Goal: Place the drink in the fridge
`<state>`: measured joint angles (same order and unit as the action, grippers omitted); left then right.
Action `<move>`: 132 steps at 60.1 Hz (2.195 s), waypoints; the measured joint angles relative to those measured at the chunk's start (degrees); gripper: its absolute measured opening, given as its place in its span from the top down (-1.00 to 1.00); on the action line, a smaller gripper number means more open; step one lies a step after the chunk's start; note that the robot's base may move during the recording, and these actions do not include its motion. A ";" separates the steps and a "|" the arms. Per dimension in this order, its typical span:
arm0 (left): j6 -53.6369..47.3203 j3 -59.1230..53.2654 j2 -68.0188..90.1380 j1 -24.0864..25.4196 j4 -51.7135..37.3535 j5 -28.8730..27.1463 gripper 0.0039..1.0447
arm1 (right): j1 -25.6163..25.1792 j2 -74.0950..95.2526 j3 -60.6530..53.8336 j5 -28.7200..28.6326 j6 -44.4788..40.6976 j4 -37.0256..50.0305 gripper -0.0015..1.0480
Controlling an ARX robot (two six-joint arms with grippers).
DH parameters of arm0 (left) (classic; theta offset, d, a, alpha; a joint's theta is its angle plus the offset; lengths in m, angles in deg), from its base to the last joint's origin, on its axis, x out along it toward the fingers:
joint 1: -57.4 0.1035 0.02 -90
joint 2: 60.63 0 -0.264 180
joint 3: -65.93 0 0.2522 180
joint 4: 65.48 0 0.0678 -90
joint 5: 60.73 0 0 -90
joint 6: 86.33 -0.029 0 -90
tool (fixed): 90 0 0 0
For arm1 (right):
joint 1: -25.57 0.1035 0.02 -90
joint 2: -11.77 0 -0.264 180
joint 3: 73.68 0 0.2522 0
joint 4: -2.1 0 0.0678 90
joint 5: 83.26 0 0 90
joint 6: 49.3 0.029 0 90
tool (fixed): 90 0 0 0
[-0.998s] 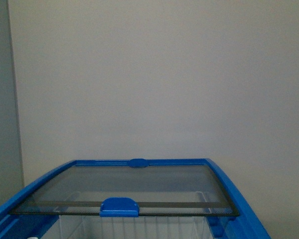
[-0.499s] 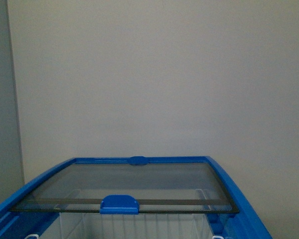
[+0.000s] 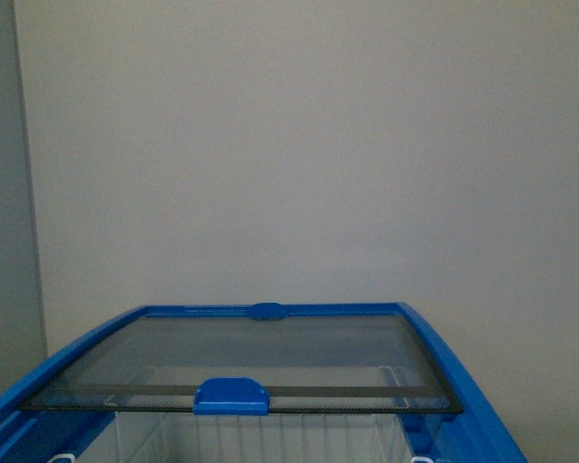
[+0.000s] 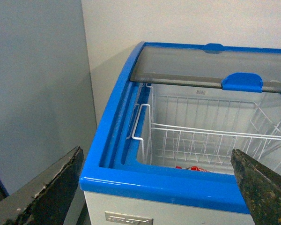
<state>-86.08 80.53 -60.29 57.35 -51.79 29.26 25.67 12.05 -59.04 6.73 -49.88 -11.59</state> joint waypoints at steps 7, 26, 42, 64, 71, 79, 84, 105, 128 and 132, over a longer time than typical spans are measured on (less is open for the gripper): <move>0.00 0.00 0.00 0.00 0.00 0.00 -0.85 | 0.00 0.00 0.00 0.00 0.02 0.00 -0.86; 0.00 0.00 0.00 0.00 0.00 0.00 -0.85 | 0.00 0.00 0.00 -0.02 0.00 0.00 -0.86; 0.00 0.00 0.00 0.00 0.00 0.00 -0.85 | 0.00 0.00 0.00 -0.02 0.02 0.00 -0.86; 0.00 0.00 0.00 0.00 0.00 0.00 -0.85 | 0.00 0.00 0.00 -0.02 0.00 0.00 -0.86; 0.00 0.00 0.00 0.00 0.00 0.00 -0.85 | 0.00 0.00 0.00 -0.02 0.00 0.00 -0.86; 0.00 0.00 0.00 0.00 0.00 0.00 -0.85 | 0.00 0.00 0.00 -0.02 0.00 0.00 -0.86; 0.00 0.00 0.00 0.00 0.00 0.00 -0.85 | 0.00 0.00 0.00 0.00 0.00 0.00 -0.86; 0.00 0.00 0.00 0.00 0.00 0.00 -0.85 | 0.00 0.00 0.00 -0.02 0.00 0.00 -0.86; 0.00 0.00 0.00 0.00 0.00 0.00 -0.85 | 0.00 0.00 0.00 -0.02 0.02 0.00 -0.86; 0.00 0.00 0.00 0.00 0.00 0.00 -0.85 | 0.00 0.00 0.00 -0.02 0.00 0.00 -0.86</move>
<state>-86.08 80.53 -60.29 57.35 -51.79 29.26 25.67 12.05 -59.04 6.71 -49.88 -11.59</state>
